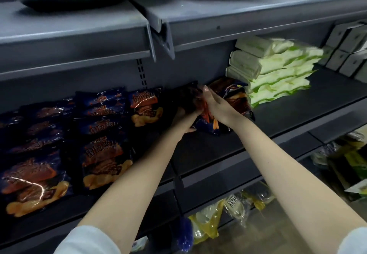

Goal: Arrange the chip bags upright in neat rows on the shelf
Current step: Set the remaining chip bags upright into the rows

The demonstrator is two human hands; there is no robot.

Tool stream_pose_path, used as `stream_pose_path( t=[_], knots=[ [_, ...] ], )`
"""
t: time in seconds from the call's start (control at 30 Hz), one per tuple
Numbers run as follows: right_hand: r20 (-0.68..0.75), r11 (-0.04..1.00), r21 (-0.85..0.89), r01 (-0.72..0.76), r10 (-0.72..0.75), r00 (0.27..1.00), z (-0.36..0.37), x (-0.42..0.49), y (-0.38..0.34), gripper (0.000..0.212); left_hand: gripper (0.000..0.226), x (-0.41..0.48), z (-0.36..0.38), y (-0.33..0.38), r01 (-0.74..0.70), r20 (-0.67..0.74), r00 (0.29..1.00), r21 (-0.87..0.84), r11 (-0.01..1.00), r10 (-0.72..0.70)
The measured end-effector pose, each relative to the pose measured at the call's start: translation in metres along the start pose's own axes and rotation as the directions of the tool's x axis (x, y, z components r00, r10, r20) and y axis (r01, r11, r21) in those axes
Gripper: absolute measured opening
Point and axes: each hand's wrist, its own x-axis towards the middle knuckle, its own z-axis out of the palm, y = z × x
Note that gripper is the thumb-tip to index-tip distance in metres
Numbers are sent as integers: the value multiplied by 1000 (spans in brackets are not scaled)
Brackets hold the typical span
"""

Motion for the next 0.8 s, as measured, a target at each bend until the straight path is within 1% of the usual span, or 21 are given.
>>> stream_pose_path(
  t=[0.07,0.13,0.2,0.23,0.27,0.3,0.33,0.37,0.4,0.43,0.47,0.5,0.57,0.63,0.67,0.73,0.77,0.8],
  knots=[
    [115,996,55,-74,67,991,-8,-7,9,73,65,0,3,-3,29,21,999,9,1000,-30],
    [148,992,101,-78,63,987,-12,-10,16,80,61,-1,1,-3,32,3,999,16,999,-32],
    [88,983,172,-58,43,995,-15,-9,19,77,51,-3,-7,1,3,4,1000,55,999,-3],
    [30,982,187,-25,20,999,-16,-9,20,70,44,-4,-14,5,-23,8,1000,94,995,22],
    [-34,986,167,18,-12,999,-18,-8,20,59,38,-5,-24,10,-50,18,999,148,988,48],
    [-90,992,110,55,-45,995,-20,-6,20,49,33,-6,-35,17,-77,36,997,218,973,71],
    [-119,996,52,78,-72,990,-21,-4,20,44,29,-7,-45,23,-104,66,994,300,948,88],
    [-115,996,11,84,-82,990,-22,-2,19,46,27,-10,-55,31,-127,105,990,373,919,94],
    [-73,997,-12,79,-80,994,-22,0,18,54,28,-14,-63,38,-145,144,985,426,893,91],
    [4,997,-21,74,-74,997,-21,0,16,63,29,-18,-69,45,-159,180,980,453,877,85],
    [109,997,-22,71,-68,992,-19,1,15,70,30,-22,-75,50,-169,212,974,469,867,75],
    [230,997,-23,71,-64,971,-17,1,16,72,30,-28,-80,54,-177,247,967,487,855,60],
    [438,999,-3,53,-47,898,-9,-1,23,65,32,-37,-88,57,-172,301,954,543,822,1],
    [569,997,70,-31,-15,822,0,-4,29,51,45,-44,-95,54,-130,316,946,583,802,-77],
    [595,993,97,-67,-4,803,3,-4,31,46,49,-46,-97,51,-108,320,942,580,807,-104],
    [601,991,105,-85,5,799,11,-2,32,46,46,-52,-103,45,-93,306,947,558,824,-100],
    [586,993,96,-69,0,811,15,1,32,50,49,-56,-105,44,-108,280,957,580,807,-74],
    [565,995,87,-47,-11,825,19,4,31,57,56,-60,-107,44,-149,241,970,650,746,-16]
  ],
)
